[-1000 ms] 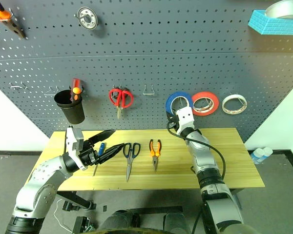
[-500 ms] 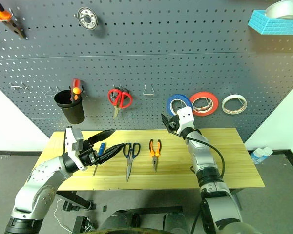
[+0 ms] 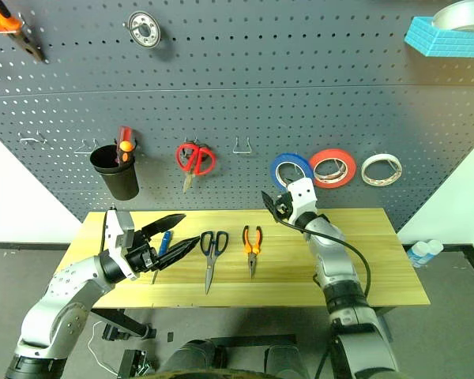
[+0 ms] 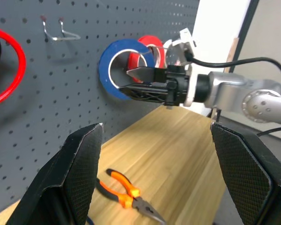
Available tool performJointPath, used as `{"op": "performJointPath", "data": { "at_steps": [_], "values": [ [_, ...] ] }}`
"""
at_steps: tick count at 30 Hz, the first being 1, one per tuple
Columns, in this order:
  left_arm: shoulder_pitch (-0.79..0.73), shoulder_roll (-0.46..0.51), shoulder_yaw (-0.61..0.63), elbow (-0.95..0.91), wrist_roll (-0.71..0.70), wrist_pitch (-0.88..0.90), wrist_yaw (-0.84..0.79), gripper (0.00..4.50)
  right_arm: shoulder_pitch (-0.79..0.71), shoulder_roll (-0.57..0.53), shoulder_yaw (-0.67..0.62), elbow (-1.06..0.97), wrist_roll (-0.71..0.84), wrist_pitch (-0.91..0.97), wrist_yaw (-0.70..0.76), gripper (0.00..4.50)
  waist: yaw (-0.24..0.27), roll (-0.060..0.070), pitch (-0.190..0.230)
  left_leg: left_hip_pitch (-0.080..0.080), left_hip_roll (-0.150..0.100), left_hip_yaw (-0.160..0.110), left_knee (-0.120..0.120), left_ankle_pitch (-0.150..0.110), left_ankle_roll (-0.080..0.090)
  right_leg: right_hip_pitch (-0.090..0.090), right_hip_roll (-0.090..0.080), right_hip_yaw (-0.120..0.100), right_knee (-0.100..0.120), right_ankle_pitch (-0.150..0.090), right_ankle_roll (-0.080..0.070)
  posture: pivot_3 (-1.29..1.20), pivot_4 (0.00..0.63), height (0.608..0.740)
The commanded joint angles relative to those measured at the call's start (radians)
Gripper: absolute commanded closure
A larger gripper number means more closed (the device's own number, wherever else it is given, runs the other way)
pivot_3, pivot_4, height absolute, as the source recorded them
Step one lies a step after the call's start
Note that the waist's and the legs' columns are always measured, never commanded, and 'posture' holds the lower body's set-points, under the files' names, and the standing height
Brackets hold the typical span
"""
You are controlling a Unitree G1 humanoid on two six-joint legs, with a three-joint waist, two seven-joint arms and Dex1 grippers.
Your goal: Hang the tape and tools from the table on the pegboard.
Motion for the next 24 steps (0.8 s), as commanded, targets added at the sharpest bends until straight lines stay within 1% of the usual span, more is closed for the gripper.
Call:
{"op": "performJointPath", "data": {
  "at_steps": [1, 7, 10, 13, 18, 20, 24],
  "values": [
    [-0.006, 0.006, 0.011, 0.002, -0.007, -0.019, -0.016, 0.65, 0.045, -0.027, -0.005, -0.164, 0.022, 0.059, 0.017, 0.36, 0.006, 0.0, 0.0, 0.0, 0.0, 0.0, 0.0, 0.0, 0.0, 0.0, 0.0, 0.0, 0.0, 0.0, 0.0, 0.02, 0.0, 0.717],
    [-0.006, 0.01, 0.022, 0.044, -0.008, -0.037, -0.048, 0.65, 0.191, -0.059, -0.007, -0.432, 0.063, 0.211, 0.024, 0.36, 0.021, 0.0, 0.0, 0.0, 0.0, 0.0, 0.0, 0.0, 0.0, 0.0, 0.0, 0.0, 0.0, 0.0, 0.0, -0.01, 0.008, 0.717],
    [0.01, 0.008, 0.021, 0.046, -0.006, -0.046, -0.056, 0.65, 0.268, -0.056, 0.019, -0.587, 0.096, 0.307, 0.023, 0.36, 0.02, 0.0, 0.0, 0.0, 0.001, 0.0, 0.0, 0.0, 0.0, 0.0, 0.0, 0.0, -0.001, 0.0, 0.0, -0.02, 0.013, 0.717],
    [0.032, 0.01, 0.02, 0.026, -0.008, -0.042, -0.052, 0.65, 0.323, -0.044, 0.051, -0.698, 0.117, 0.384, 0.013, 0.36, 0.016, 0.0, 0.0, 0.0, 0.001, 0.0, -0.001, 0.0, 0.0, 0.0, 0.0, 0.0, -0.001, 0.0, 0.0, -0.03, 0.03, 0.717],
    [0.087, 0.013, 0.017, -0.034, -0.019, -0.022, -0.032, 0.65, 0.361, 0.004, 0.131, -0.753, 0.096, 0.463, -0.037, 0.36, 0.019, 0.002, 0.005, 0.0, 0.002, 0.001, -0.001, -0.001, 0.001, 0.0, 0.0, 0.0, -0.003, -0.001, -0.001, -0.03, 0.069, 0.717],
    [0.113, 0.012, 0.015, -0.063, -0.023, -0.014, -0.02, 0.65, 0.367, 0.018, 0.153, -0.762, 0.089, 0.484, -0.056, 0.36, 0.019, 0.002, 0.011, -0.001, 0.002, 0.001, -0.001, -0.001, 0.001, 0.0, 0.0, 0.0, -0.004, -0.001, -0.003, -0.04, 0.077, 0.717],
    [0.171, 0.01, 0.012, -0.136, -0.031, 0.007, 0.012, 0.65, 0.363, 0.048, 0.192, -0.762, 0.069, 0.533, -0.105, 0.36, 0.019, 0.003, 0.026, -0.001, 0.002, 0.001, -0.001, -0.001, 0.001, 0.0, 0.0, 0.0, -0.005, -0.002, -0.004, -0.04, 0.113, 0.717]
  ]
}}
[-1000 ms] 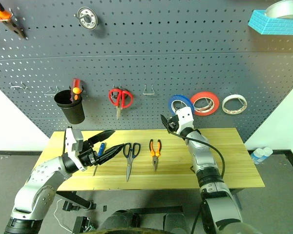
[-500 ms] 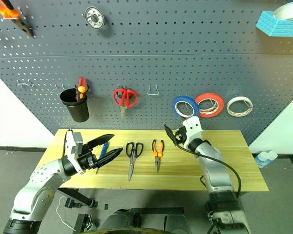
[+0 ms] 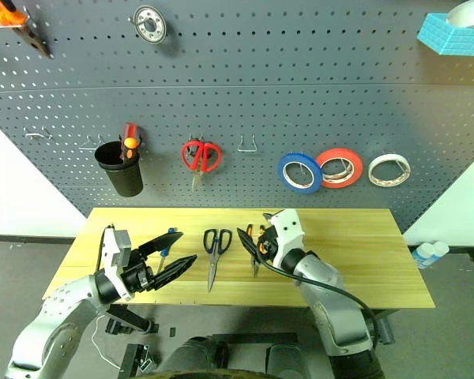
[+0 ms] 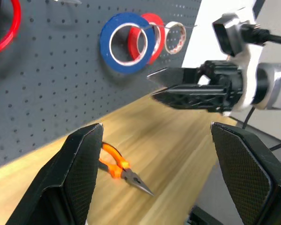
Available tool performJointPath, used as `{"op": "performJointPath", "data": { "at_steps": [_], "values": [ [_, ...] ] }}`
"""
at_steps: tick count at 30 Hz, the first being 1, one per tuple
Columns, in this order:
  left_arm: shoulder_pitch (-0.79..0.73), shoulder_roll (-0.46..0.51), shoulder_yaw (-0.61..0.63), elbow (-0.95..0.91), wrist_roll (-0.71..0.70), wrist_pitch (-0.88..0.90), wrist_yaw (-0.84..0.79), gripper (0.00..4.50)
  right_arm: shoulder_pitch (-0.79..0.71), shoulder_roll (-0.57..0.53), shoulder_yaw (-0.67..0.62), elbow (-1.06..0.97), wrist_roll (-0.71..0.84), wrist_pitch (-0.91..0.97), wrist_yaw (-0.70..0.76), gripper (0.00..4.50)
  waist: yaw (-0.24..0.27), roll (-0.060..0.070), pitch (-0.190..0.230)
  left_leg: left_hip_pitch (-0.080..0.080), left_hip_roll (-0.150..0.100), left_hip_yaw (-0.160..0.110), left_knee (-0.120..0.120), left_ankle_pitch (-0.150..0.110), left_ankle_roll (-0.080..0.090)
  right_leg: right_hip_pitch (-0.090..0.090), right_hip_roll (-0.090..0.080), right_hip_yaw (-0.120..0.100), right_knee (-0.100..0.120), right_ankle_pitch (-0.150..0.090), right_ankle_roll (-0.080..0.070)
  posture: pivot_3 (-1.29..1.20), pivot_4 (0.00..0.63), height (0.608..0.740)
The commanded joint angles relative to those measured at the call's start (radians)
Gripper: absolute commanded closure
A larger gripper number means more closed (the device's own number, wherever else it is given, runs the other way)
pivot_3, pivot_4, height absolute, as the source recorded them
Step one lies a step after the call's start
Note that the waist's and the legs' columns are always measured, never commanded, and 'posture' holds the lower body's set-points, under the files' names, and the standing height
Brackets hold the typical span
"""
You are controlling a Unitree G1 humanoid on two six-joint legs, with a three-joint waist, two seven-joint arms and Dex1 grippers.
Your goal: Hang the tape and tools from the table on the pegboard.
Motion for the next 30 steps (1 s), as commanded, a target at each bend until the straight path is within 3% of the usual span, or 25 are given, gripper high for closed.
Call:
{"op": "performJointPath", "data": {
  "at_steps": [1, 14, 21, 30],
  "values": [
    [0.036, 0.006, 0.014, -0.097, -0.028, 0.015, 0.032, 0.65, -0.018, 0.03, 0.036, -0.036, -0.023, 0.032, -0.046, 0.36, 0.0, 0.0, 0.012, 0.0, 0.0, 0.0, 0.0, 0.0, 0.0, 0.0, 0.0, 0.0, 0.0, 0.0, 0.0, -0.04, 0.123, 0.717],
    [0.193, 0.021, 0.065, -0.258, -0.104, 0.074, 0.115, 0.65, -0.103, 0.07, 0.122, 0.046, -0.114, 0.103, -0.133, 0.36, -0.006, -0.006, 0.097, -0.004, 0.002, 0.001, -0.003, -0.001, 0.001, -0.004, 0.0, 0.0, -0.004, 0.0, -0.001, -0.05, 0.215, 0.717],
    [0.261, 0.023, 0.059, -0.323, -0.113, 0.083, 0.145, 0.65, -0.166, 0.145, 0.163, 0.123, -0.209, 0.126, -0.245, 0.36, -0.009, -0.007, 0.122, -0.018, 0.002, 0.001, -0.003, -0.001, 0.001, -0.017, 0.0, -0.001, -0.004, 0.003, 0.002, -0.04, 0.246, 0.717],
    [0.332, 0.035, 0.122, -0.359, -0.13, 0.074, 0.167, 0.65, -0.174, 0.21, 0.166, 0.131, -0.279, 0.201, -0.347, 0.36, -0.009, -0.009, 0.148, -0.018, 0.002, 0.001, -0.003, -0.001, 0.001, -0.018, 0.0, -0.001, -0.004, 0.002, 0.002, -0.03, 0.265, 0.717]
  ]
}}
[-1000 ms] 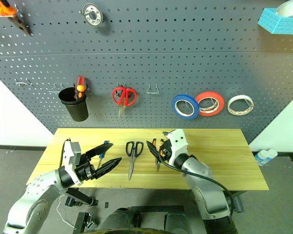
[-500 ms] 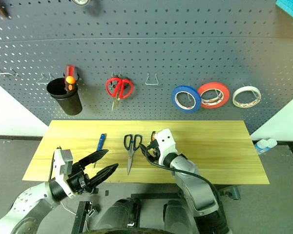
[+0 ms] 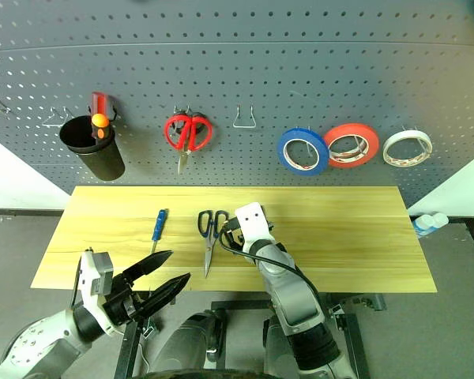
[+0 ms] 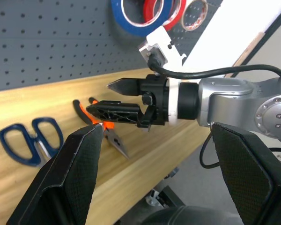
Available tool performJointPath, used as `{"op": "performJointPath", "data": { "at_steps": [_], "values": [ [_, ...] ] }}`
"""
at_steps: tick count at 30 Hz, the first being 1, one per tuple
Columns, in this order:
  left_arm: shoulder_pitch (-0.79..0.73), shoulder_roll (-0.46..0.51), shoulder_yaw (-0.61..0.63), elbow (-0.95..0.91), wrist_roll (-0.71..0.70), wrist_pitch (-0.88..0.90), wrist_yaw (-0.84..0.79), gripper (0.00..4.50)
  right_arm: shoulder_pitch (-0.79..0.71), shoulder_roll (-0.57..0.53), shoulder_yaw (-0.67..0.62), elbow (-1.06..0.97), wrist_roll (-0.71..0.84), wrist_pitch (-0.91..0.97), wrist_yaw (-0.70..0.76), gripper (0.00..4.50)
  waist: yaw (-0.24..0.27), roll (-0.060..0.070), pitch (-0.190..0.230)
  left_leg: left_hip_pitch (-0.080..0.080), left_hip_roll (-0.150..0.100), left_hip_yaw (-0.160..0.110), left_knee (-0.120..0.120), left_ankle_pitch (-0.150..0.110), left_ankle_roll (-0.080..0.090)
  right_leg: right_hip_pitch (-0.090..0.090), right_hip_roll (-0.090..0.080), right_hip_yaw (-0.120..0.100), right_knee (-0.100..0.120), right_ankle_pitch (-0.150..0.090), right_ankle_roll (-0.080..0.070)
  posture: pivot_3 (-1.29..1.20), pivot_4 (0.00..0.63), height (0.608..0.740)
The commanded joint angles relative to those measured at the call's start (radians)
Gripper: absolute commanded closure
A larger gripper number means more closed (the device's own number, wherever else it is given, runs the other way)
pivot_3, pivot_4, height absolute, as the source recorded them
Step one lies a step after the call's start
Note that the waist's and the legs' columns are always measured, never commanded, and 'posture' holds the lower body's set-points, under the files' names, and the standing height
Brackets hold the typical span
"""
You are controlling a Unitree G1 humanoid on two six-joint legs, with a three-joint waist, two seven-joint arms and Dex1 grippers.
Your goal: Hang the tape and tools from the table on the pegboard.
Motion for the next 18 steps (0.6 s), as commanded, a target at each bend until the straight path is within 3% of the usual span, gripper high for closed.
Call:
{"op": "performJointPath", "data": {
  "at_steps": [1, 11, 18],
  "values": [
    [0.034, 0.015, 0.056, -0.044, -0.024, -0.015, 0.001, 0.65, -0.009, 0.027, 0.002, -0.018, -0.027, 0.017, -0.036, 0.36, 0.0, 0.0, 0.004, 0.0, 0.0, 0.0, 0.0, 0.0, 0.0, 0.0, 0.0, 0.0, 0.0, 0.0, 0.0, -0.03, 0.265, 0.717],
    [0.087, 0.004, 0.065, -0.057, -0.019, -0.027, 0.002, 0.65, -0.029, 0.116, -0.036, 0.042, -0.036, 0.086, -0.118, 0.36, 0.001, -0.001, 0.017, -0.001, 0.0, 0.0, -0.002, 0.0, 0.0, -0.002, 0.0, 0.0, -0.001, 0.0, 0.0, -0.02, 0.268, 0.717],
    [0.125, -0.007, 0.062, -0.07, -0.013, -0.034, 0.006, 0.65, -0.145, 0.166, -0.085, 0.067, 0.009, 0.224, -0.14, 0.36, -0.002, -0.002, 0.025, -0.002, 0.0, 0.0, -0.004, 0.0, 0.0, -0.003, 0.0, 0.0, -0.002, 0.0, 0.0, -0.02, 0.27, 0.717]
  ]
}}
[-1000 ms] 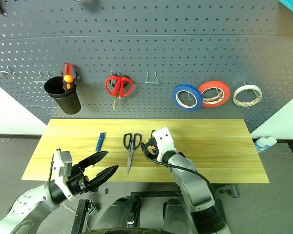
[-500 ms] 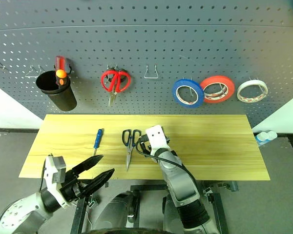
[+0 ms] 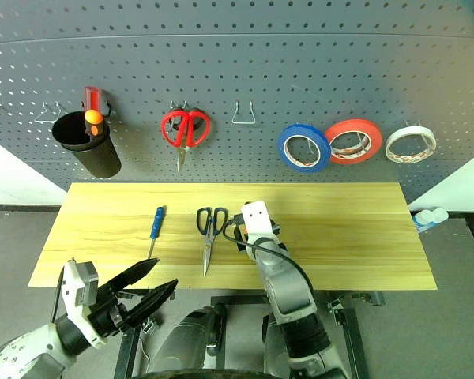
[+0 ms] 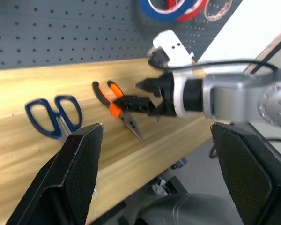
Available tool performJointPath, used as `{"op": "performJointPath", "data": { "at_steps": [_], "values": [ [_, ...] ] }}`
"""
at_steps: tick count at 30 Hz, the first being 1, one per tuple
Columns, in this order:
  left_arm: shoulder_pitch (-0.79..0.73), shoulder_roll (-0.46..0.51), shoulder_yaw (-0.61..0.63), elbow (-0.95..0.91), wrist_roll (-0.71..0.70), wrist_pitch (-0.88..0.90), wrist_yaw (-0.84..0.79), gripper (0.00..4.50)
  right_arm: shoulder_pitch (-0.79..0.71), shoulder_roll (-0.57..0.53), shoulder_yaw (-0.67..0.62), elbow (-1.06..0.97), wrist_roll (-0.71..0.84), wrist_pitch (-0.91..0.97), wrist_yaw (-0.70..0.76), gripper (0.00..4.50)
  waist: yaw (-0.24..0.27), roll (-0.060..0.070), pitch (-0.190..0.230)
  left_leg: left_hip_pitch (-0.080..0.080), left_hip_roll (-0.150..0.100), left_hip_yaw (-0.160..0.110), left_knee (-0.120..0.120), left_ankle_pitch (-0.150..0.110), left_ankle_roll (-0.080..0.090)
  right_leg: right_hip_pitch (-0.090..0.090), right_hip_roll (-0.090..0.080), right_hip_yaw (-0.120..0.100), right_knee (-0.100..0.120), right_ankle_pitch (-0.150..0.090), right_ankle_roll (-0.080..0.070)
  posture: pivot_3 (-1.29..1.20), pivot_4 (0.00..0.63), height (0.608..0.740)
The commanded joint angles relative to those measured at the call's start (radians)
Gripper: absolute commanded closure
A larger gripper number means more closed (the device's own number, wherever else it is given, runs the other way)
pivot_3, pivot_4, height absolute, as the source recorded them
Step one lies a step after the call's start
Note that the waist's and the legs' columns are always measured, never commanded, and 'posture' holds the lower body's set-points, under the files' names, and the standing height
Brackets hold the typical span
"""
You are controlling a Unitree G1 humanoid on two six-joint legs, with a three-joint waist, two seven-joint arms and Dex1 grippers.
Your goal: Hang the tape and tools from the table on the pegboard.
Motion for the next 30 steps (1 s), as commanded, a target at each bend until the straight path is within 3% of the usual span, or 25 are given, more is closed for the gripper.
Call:
{"op": "performJointPath", "data": {
  "at_steps": [1, 7, 17, 30],
  "values": [
    [0.023, -0.004, 0.002, -0.041, -0.001, -0.024, 0.002, 0.65, -0.064, 0.096, -0.02, -0.006, 0.023, 0.059, -0.02, 0.36, 0.0, 0.0, 0.002, 0.0, 0.0, 0.0, -0.001, 0.0, 0.0, 0.0, 0.0, 0.0, 0.0, 0.0, 0.0, -0.02, 0.27, 0.717],
    [0.036, -0.011, -0.008, -0.051, 0.005, -0.027, 0.018, 0.65, -0.193, 0.129, -0.08, 0.08, 0.04, 0.144, -0.04, 0.36, -0.003, -0.001, 0.004, -0.001, 0.0, 0.0, -0.008, 0.0, -0.001, -0.002, 0.0, 0.0, -0.006, 0.0, 0.0, -0.02, 0.29, 0.717],
    [0.065, -0.014, -0.005, -0.067, 0.006, -0.032, 0.035, 0.65, -0.246, 0.164, -0.103, 0.113, 0.05, 0.323, -0.072, 0.36, -0.028, 0.003, 0.013, -0.004, 0.001, 0.001, -0.011, 0.0, -0.001, 0.0, 0.0, 0.0, -0.012, 0.0, 0.0, -0.02, 0.307, 0.717],
    [0.082, -0.023, -0.024, -0.089, 0.009, -0.032, 0.06, 0.65, -0.292, 0.156, -0.099, 0.23, 0.059, 0.295, -0.065, 0.36, -0.031, 0.001, 0.024, -0.01, 0.001, 0.001, -0.01, 0.001, -0.001, -0.009, 0.0, 0.0, -0.011, 0.001, 0.0, -0.01, 0.323, 0.717]
  ]
}}
